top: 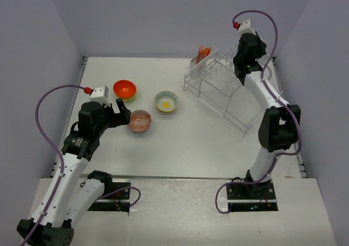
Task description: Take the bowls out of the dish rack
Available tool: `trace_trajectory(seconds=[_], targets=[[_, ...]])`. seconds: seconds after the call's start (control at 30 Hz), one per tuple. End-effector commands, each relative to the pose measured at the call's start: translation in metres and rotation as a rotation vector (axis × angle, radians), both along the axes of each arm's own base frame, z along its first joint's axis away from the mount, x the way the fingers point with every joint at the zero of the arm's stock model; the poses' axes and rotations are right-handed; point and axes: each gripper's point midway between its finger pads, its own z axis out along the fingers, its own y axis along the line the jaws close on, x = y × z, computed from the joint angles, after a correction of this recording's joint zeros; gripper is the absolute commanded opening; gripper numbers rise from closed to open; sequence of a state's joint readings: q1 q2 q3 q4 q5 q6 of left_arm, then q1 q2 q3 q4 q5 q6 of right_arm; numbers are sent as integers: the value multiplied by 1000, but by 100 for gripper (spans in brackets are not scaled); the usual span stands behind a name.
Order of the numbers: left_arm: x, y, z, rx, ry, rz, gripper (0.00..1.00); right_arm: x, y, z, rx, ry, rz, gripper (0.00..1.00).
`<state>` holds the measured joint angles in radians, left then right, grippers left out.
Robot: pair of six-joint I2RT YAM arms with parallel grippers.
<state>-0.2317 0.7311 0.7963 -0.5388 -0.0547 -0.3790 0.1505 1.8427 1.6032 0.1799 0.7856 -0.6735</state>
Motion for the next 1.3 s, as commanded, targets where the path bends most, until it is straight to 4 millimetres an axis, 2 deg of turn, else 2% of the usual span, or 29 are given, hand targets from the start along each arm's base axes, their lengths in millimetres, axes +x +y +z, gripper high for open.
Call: trace_trajectory(seconds=[0.0,0.17,0.47,0.53,0.57,0.7,0.93,1.13,1.27], targets=[[5,-6,10,2,-48,-34,100,-20,-12,33,52,-117,-56,0],[6,-5,11,2,-52,-32,100,-29,-15,45,73,-170,-77,0],[5,-6,10,1,-51,-37,100,-40,-21,46,101,-252,-142,0],[5,-6,10,2,-49,-37,100,-47,-23,50,99,-285,-162,0],[6,-6,10,2,-49,-37,100,-52,-23,62,108,-342,-167,0],[5,-7,11,-1,-50,-41,100,-64,-25,67,130,-401,-179,0],[5,-7,10,-1,-50,-43,100,-71,-23,77,119,-466,-201,0],[5,-7,12,-3,-56,-43,100,-78,-11,90,189,-546,-171,0],[4,-9,16,-8,-71,-55,100,-79,18,83,339,-481,-48,0]])
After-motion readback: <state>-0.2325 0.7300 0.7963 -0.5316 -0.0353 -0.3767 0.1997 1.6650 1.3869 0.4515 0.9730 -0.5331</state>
